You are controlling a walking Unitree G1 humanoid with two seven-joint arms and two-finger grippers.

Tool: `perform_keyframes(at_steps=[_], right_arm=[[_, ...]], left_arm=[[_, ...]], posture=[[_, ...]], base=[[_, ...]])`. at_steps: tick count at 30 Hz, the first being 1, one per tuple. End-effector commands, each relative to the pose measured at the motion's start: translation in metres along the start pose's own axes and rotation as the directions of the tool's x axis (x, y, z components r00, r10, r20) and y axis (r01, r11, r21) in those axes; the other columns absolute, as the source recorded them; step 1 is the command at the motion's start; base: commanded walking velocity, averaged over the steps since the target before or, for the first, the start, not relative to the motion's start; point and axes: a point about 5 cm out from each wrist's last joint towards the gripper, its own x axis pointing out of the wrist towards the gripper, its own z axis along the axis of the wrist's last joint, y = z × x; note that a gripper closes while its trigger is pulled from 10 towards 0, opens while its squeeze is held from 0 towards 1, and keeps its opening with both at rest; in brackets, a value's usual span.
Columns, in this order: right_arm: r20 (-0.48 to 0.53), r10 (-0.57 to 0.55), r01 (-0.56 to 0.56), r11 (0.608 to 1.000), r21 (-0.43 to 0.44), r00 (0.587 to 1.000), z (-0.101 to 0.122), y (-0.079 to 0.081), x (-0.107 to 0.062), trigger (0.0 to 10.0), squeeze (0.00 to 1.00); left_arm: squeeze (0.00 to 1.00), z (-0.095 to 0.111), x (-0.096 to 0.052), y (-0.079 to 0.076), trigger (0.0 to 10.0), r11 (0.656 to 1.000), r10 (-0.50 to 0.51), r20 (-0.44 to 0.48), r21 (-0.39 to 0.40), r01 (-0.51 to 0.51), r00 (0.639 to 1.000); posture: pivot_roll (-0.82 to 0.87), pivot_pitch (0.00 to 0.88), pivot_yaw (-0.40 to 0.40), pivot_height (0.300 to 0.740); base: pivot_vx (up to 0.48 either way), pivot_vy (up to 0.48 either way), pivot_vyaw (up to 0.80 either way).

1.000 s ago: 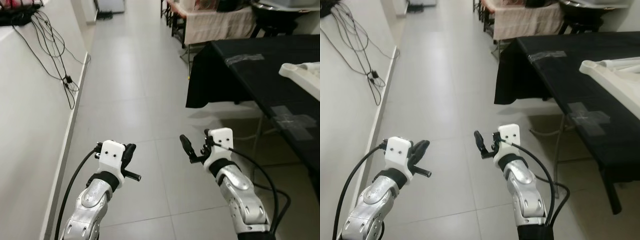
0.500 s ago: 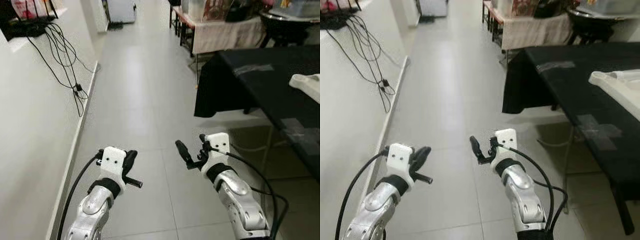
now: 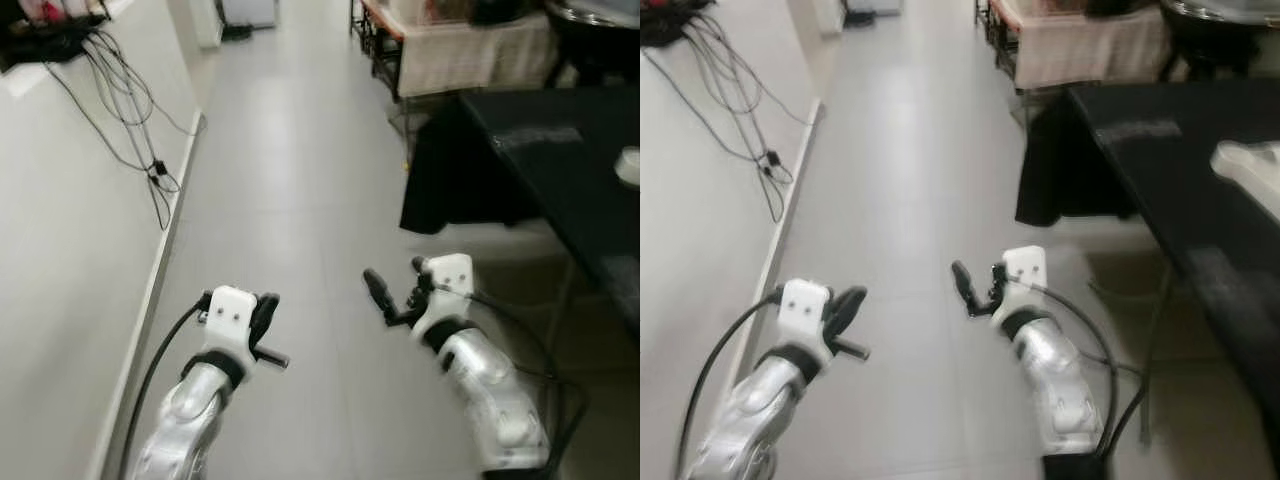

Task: Building children table

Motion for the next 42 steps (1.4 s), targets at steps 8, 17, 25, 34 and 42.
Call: perform_keyframes(at_steps=[8, 17, 25, 34, 42], right_arm=[[-0.011, -0.026, 0.026, 1.000, 0.009, 1.000, -0.0036, -0.0084, -0.0044, 10.0, 0.00], [-0.014, -0.020, 0.020, 1.000, 0.009, 1.000, -0.0048, -0.0076, -0.0043, 10.0, 0.00], [-0.014, -0.023, 0.023, 1.000, 0.017, 1.000, -0.0062, -0.0073, -0.0043, 10.0, 0.00], [-0.016, -0.017, 0.018, 1.000, 0.020, 1.000, -0.0057, -0.0077, -0.0038, 10.0, 0.00], [-0.013, -0.021, 0.022, 1.000, 0.021, 1.000, -0.0046, -0.0092, -0.0031, 10.0, 0.00]], left_arm=[[0.00, -0.0018, -0.0007, -0.0037, 10.0, 1.000, -0.017, -0.005, -0.008, 0.017, 1.000], [0.00, -0.0029, -0.0015, -0.0035, 10.0, 1.000, -0.017, -0.007, -0.008, 0.017, 1.000], [0.00, -0.0038, -0.0017, -0.0035, 10.0, 1.000, -0.021, -0.010, -0.002, 0.021, 1.000], [0.00, -0.0028, -0.0017, -0.0043, 10.0, 1.000, -0.018, -0.007, -0.002, 0.018, 1.000], [0.00, -0.0020, -0.0005, -0.0044, 10.0, 1.000, -0.017, -0.003, -0.007, 0.017, 1.000]], posture=[[-0.02, 0.122, 0.037, 0.740], [-0.02, 0.111, 0.039, 0.740], [0.00, 0.105, 0.041, 0.740], [0.00, 0.113, 0.034, 0.740], [-0.01, 0.120, 0.035, 0.740]], base=[[0.264, 0.000, 0.00], [0.258, 0.000, 0.00], [0.248, 0.000, 0.00], [0.134, 0.000, 0.00], [0.313, 0.000, 0.00]])
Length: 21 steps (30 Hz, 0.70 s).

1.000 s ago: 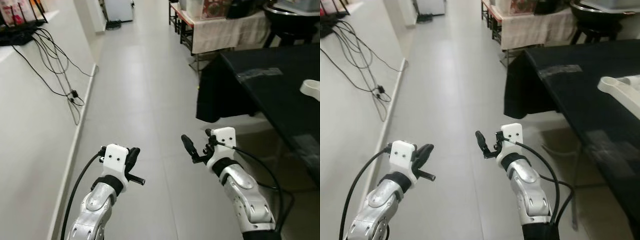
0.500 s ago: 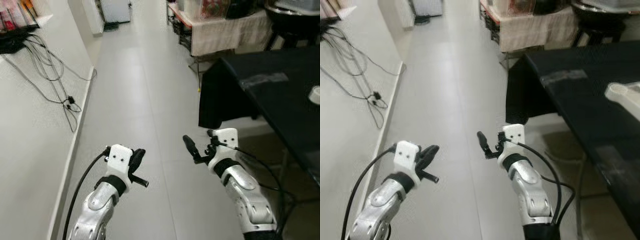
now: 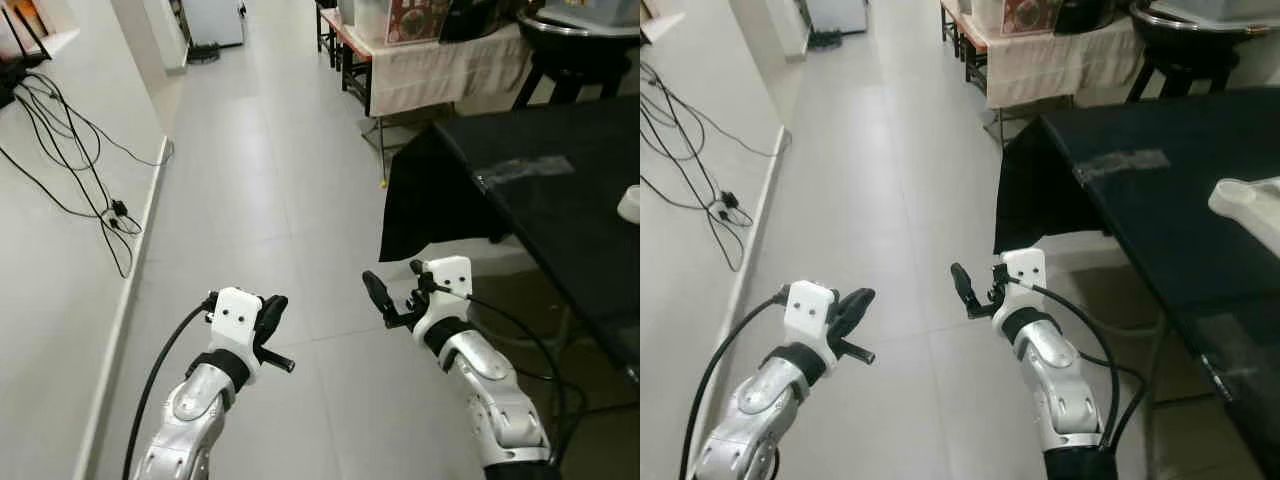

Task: Building children table

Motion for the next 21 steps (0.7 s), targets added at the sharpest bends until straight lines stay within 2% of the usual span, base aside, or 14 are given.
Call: perform_keyframes(at_steps=[1, 21], right_arm=[[-0.006, 0.022, -0.022, 1.000, 0.008, 1.000, -0.0014, 0.0051, 0.0017, 10.0, 0.00], [-0.003, 0.020, -0.020, 1.000, 0.015, 1.000, -0.0012, 0.0050, 0.0024, 10.0, 0.00]], left_arm=[[0.00, -0.0024, -0.0020, 0.0031, 10.0, 1.000, 0.008, -0.015, 0.006, -0.008, 1.000], [0.00, -0.0018, -0.0014, 0.0040, 10.0, 1.000, 0.008, -0.013, 0.011, -0.008, 1.000]], posture=[[-0.01, 0.120, 0.035, 0.740], [-0.01, 0.120, 0.036, 0.740]], base=[[0.337, 0.000, 0.00], [0.356, 0.000, 0.00]])
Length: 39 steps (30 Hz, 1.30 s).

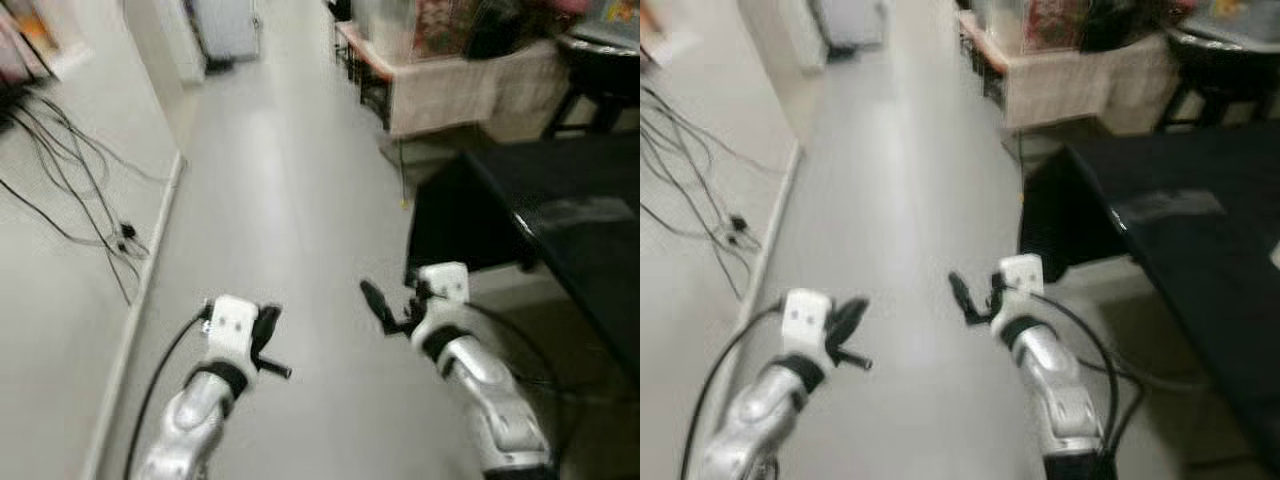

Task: Building children table

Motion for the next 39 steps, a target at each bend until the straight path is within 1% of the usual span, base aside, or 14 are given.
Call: perform_keyframes(at_steps=[1, 5, 15, 19, 24, 26, 27, 31, 39], right_arm=[[0.000, 0.031, -0.031, 0.999, 0.011, 1.000, -0.001, 0.009, 0.003, 10.0, 0.00], [-0.003, 0.032, -0.032, 0.999, 0.006, 0.999, -0.001, 0.009, 0.003, 10.0, 0.00], [0.016, 0.049, -0.049, 0.999, -0.019, 0.999, 0.002, 0.011, 0.004, 10.0, 0.00], [0.043, 0.029, -0.027, 0.999, -0.043, 0.999, 0.009, 0.009, 0.006, 10.0, 0.00], [0.075, 0.030, -0.024, 0.997, -0.078, 0.997, 0.019, 0.011, 0.012, 10.0, 0.00], [0.096, 0.040, -0.030, 0.994, -0.101, 0.995, 0.027, 0.014, 0.015, 10.0, 0.00], [0.096, 0.040, -0.030, 0.994, -0.101, 0.995, 0.027, 0.014, 0.015, 10.0, 0.00], [0.123, 0.042, -0.026, 0.991, -0.128, 0.991, 0.036, 0.015, 0.018, 10.0, 0.00], [0.147, 0.045, -0.022, 0.988, -0.154, 0.988, 0.042, 0.016, 0.020, 10.0, 0.00]], left_arm=[[0.00, -0.004, -0.004, 0.007, 10.0, 1.000, 0.022, -0.021, 0.012, -0.022, 1.000], [0.00, -0.004, -0.004, 0.007, 10.0, 1.000, 0.022, -0.021, 0.012, -0.022, 1.000], [0.00, -0.003, -0.003, 0.007, 10.0, 1.000, 0.016, -0.016, 0.019, -0.016, 1.000], [0.00, -0.001, -0.002, 0.009, 10.0, 1.000, 0.017, -0.008, 0.026, -0.017, 1.000], [0.00, 0.003, 0.000, 0.013, 10.0, 0.999, 0.024, 0.005, 0.021, -0.024, 1.000], [0.00, 0.009, 0.003, 0.015, 10.0, 0.999, 0.023, 0.025, 0.025, -0.024, 0.999], [0.00, 0.009, 0.003, 0.015, 10.0, 0.999, 0.023, 0.025, 0.025, -0.024, 0.999], [0.00, 0.022, 0.010, 0.016, 10.0, 0.999, -0.003, 0.063, 0.040, 0.000, 0.998], [0.00, 0.031, 0.013, 0.015, 10.0, 0.999, -0.022, 0.090, 0.043, 0.019, 0.996]], posture=[[-0.01, 0.120, 0.036, 0.740], [-0.01, 0.121, 0.035, 0.740], [-0.01, 0.119, 0.035, 0.740], [-0.01, 0.112, 0.035, 0.740], [0.00, 0.102, 0.037, 0.740], [0.00, 0.096, 0.044, 0.740], [0.00, 0.096, 0.044, 0.740], [0.01, 0.087, 0.049, 0.740], [0.01, 0.076, 0.051, 0.740]], base=[[0.379, 0.000, 0.00], [0.380, 0.000, 0.00], [0.377, 0.000, -0.79], [0.373, 0.000, -0.80], [0.374, 0.000, -0.80], [0.369, 0.000, -0.80], [0.368, 0.000, -0.80], [0.367, 0.000, -0.80], [0.364, 0.000, -0.80]])
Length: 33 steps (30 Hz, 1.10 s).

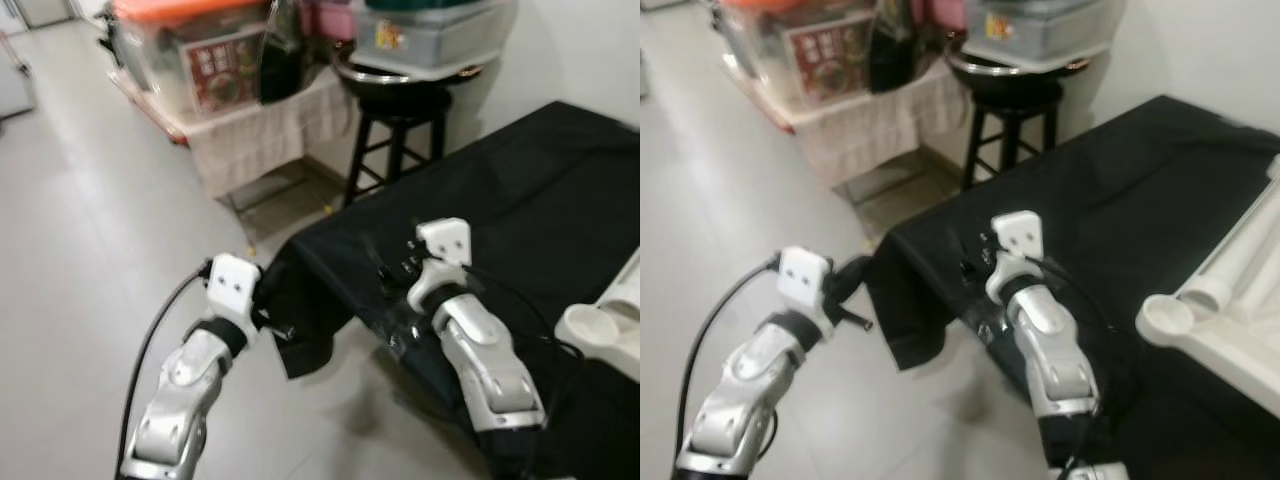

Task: Building children table

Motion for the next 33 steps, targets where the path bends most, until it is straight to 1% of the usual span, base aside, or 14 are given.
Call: perform_keyframes(at_steps=[1, 11, 15, 18, 23, 26, 29, 30, 32, 33], right_arm=[[0.003, -0.019, 0.019, 1.000, -0.022, 1.000, 0.000, -0.005, -0.003, 10.0, 0.00], [0.025, -0.002, 0.004, 0.999, -0.049, 1.000, 0.007, -0.003, -0.002, 10.0, 0.00], [0.037, 0.003, -0.001, 0.998, -0.062, 0.999, 0.012, -0.002, 0.000, 10.0, 0.00], [0.039, 0.004, -0.001, 0.998, -0.063, 0.999, 0.012, -0.002, 0.001, 10.0, 0.00], [0.042, 0.002, 0.002, 0.997, -0.083, 0.999, 0.014, -0.002, 0.001, 10.0, 0.00], [0.042, 0.001, 0.002, 0.996, -0.084, 0.999, 0.014, -0.002, 0.001, 10.0, 0.00], [0.041, 0.017, -0.012, 0.993, -0.122, 0.999, 0.016, -0.002, 0.001, 10.0, 0.00], [0.041, 0.017, -0.012, 0.993, -0.122, 0.999, 0.016, -0.002, 0.001, 10.0, 0.00], [0.031, 0.025, -0.019, 0.984, -0.177, 0.999, 0.017, -0.002, 0.001, 10.0, 0.00], [0.031, 0.025, -0.019, 0.984, -0.177, 0.999, 0.017, -0.002, 0.001, 10.0, 0.00]], left_arm=[[0.00, 0.004, 0.001, -0.004, 10.0, 1.000, -0.022, 0.015, 0.000, 0.022, 1.000], [0.00, 0.003, 0.001, -0.007, 10.0, 0.999, -0.045, 0.016, -0.014, 0.046, 0.999], [0.00, 0.003, 0.002, -0.010, 10.0, 0.998, -0.049, 0.017, -0.048, 0.049, 0.999], [0.00, 0.003, 0.002, -0.010, 10.0, 0.997, -0.051, 0.018, -0.051, 0.051, 0.999], [0.00, 0.000, 0.001, -0.018, 10.0, 0.994, -0.089, 0.007, -0.060, 0.089, 0.996], [0.00, 0.000, 0.001, -0.018, 10.0, 0.994, -0.092, 0.006, -0.062, 0.092, 0.996], [0.00, -0.004, 0.001, -0.018, 10.0, 0.995, -0.090, -0.016, -0.047, 0.090, 0.996], [0.00, -0.004, 0.001, -0.018, 10.0, 0.995, -0.090, -0.016, -0.047, 0.090, 0.996], [0.00, -0.005, 0.000, -0.018, 10.0, 0.995, -0.090, -0.022, -0.043, 0.089, 0.996], [0.00, -0.005, 0.000, -0.018, 10.0, 0.995, -0.090, -0.022, -0.043, 0.089, 0.996]], posture=[[0.01, 0.070, 0.052, 0.740], [0.01, 0.066, 0.050, 0.740], [0.01, 0.067, 0.049, 0.740], [0.01, 0.067, 0.049, 0.740], [0.01, 0.070, 0.054, 0.740], [0.01, 0.070, 0.054, 0.740], [0.01, 0.075, 0.056, 0.740], [0.01, 0.075, 0.056, 0.740], [0.01, 0.077, 0.056, 0.740], [0.01, 0.077, 0.056, 0.740]], base=[[0.368, 0.000, -0.80], [0.360, 0.000, -0.80], [0.000, 0.000, -0.80], [0.000, 0.000, -0.80], [0.000, 0.000, -0.80], [0.000, 0.000, -0.80], [0.000, 0.000, -0.80], [0.000, 0.000, -0.80], [0.000, 0.000, -0.80], [0.000, 0.000, -0.80]])
